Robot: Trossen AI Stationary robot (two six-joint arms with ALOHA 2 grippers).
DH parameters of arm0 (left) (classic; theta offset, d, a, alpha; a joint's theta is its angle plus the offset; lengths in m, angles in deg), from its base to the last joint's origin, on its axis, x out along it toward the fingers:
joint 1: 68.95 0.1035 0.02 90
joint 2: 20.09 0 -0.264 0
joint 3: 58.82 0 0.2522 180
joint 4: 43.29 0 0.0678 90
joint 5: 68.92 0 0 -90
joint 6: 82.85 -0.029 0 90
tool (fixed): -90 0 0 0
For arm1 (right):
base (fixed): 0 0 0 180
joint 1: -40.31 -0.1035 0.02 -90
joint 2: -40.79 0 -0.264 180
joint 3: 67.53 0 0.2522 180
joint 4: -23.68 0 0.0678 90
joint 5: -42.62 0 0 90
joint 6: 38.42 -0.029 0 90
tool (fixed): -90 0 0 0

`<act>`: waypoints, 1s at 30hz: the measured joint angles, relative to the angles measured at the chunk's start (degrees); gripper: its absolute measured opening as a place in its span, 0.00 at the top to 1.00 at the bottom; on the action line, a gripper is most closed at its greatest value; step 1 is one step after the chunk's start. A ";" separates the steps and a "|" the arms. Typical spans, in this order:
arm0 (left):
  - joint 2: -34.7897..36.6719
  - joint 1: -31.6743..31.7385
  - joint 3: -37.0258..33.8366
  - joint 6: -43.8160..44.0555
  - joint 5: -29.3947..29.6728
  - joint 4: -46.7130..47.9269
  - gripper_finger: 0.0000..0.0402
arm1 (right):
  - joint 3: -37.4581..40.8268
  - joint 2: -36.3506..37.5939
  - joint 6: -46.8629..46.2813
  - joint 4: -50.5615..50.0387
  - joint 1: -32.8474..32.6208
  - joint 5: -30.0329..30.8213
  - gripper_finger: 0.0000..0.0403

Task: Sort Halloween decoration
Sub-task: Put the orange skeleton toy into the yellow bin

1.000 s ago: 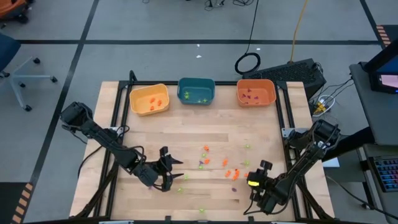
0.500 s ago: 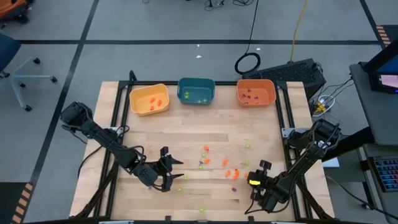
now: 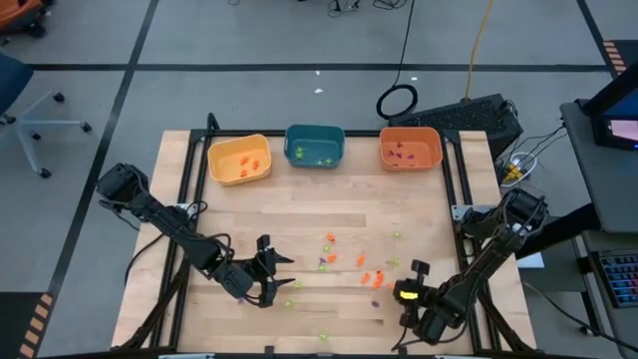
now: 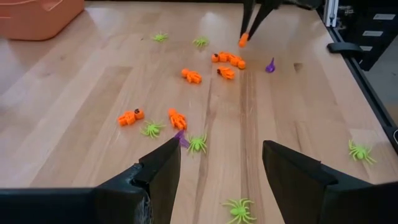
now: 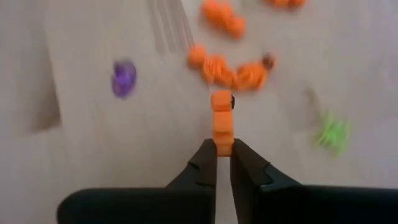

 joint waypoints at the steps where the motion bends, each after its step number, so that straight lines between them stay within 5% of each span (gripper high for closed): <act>1: 0.00 0.00 0.00 0.00 0.00 0.00 0.44 | -0.74 0.02 0.96 -0.17 -0.02 1.45 0.99; 8: 0.02 0.00 0.00 -0.29 0.04 -0.23 0.44 | -4.84 0.02 9.42 2.72 -0.03 14.38 0.99; 15: 0.02 0.00 0.00 -8.13 0.07 -7.01 0.44 | -5.16 0.01 26.58 18.49 1.03 26.37 0.99; 30: -4.41 0.37 0.00 -30.65 -0.16 -30.97 0.44 | -5.16 -0.20 51.33 43.03 10.55 25.39 0.99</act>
